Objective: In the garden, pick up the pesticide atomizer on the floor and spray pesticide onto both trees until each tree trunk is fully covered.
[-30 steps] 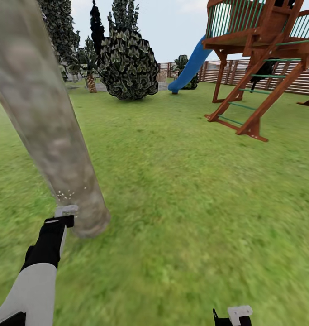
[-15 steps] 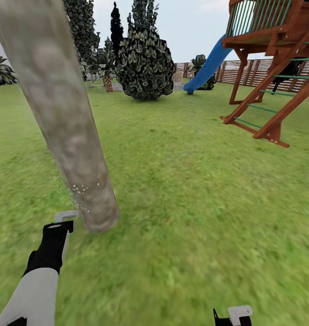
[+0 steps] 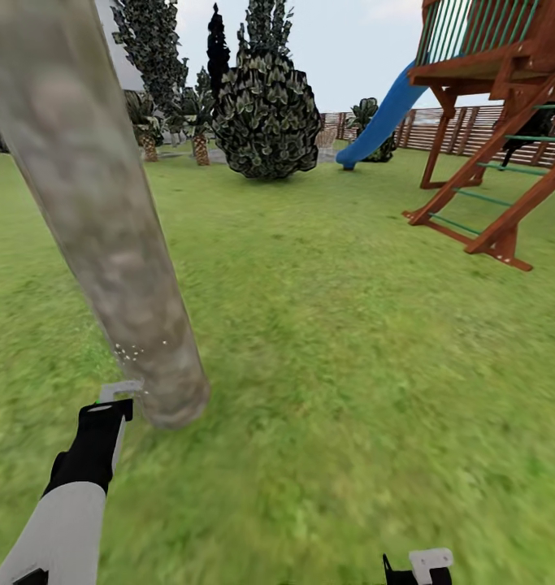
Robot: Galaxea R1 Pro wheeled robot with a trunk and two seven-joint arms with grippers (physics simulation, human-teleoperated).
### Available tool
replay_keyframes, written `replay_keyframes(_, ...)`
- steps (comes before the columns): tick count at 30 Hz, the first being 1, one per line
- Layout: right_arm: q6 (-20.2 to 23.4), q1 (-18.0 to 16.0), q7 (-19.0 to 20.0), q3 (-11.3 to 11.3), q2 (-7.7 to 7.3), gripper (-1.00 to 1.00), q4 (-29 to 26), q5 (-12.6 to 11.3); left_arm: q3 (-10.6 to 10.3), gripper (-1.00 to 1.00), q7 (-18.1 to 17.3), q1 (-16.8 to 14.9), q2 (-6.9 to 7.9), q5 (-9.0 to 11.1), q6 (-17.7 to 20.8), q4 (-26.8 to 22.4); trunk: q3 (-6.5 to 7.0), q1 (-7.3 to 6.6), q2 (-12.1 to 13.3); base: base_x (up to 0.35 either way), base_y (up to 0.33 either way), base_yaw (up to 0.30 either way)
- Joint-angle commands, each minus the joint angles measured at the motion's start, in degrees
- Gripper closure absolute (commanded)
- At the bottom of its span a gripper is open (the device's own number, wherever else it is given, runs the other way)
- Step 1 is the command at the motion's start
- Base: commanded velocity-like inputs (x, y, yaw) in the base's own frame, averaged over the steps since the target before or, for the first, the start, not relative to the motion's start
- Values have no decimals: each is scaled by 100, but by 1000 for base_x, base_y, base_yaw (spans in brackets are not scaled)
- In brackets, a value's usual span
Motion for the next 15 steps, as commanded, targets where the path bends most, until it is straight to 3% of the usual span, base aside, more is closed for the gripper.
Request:
replay_keyframes(1, -17, -3, -28, -25, 2, -100, 7, 60, 6, 100, 11, 31, 2, -24, 21, 146, -4, -3, -2, -91, -141, 269)
replay_keyframes(9, -18, -3, -28, -25, 1, -100, 4, 61, 1, 100, 24, 226, 7, -14, -9, 438, -4, -3, -2, -6, -13, 274)
replay_keyframes(15, -17, -3, -21, -22, -1, -100, 7, 61, -38, 100, 0, 238, -8, -10, -31, 463, -4, -3, -2, 227, -131, 34)
